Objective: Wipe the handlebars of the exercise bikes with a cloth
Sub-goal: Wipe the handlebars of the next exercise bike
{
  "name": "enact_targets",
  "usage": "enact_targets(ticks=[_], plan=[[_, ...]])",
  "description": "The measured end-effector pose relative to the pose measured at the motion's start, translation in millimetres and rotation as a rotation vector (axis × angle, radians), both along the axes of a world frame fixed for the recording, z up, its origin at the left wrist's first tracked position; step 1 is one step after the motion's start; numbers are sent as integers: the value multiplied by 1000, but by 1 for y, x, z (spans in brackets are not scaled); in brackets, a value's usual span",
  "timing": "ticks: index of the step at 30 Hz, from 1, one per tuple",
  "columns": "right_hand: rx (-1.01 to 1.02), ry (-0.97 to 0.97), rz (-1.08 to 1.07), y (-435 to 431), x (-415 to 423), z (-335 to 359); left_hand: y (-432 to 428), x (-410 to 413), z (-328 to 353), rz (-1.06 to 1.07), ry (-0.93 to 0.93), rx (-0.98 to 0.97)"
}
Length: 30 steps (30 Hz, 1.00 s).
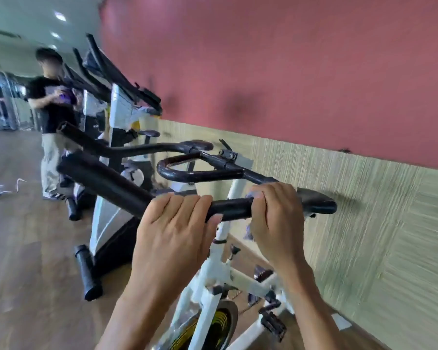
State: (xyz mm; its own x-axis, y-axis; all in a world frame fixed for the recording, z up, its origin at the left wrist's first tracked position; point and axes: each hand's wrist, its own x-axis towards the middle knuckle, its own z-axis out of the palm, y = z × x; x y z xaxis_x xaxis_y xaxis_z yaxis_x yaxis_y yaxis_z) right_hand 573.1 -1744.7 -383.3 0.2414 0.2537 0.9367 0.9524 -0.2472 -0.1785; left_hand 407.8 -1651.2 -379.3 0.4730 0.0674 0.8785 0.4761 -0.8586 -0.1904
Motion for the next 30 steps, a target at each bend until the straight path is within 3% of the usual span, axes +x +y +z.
enact_targets(ticks=[8, 16, 19, 23, 26, 30], plan=[[448, -280, 155, 26, 29, -33, 21, 13, -16, 2, -159, 247], [526, -379, 149, 31, 41, -41, 39, -12, -15, -12, -147, 453], [712, -341, 179, 41, 39, -35, 46, -14, -16, -22, -187, 460], [1037, -106, 113, 81, -9, -19, 46, -11, -18, -95, -193, 452], [991, -182, 72, 104, -43, -23, 49, -17, -18, -102, -152, 459], [868, -238, 19, 93, -16, -36, 49, -17, -19, -112, -143, 435]])
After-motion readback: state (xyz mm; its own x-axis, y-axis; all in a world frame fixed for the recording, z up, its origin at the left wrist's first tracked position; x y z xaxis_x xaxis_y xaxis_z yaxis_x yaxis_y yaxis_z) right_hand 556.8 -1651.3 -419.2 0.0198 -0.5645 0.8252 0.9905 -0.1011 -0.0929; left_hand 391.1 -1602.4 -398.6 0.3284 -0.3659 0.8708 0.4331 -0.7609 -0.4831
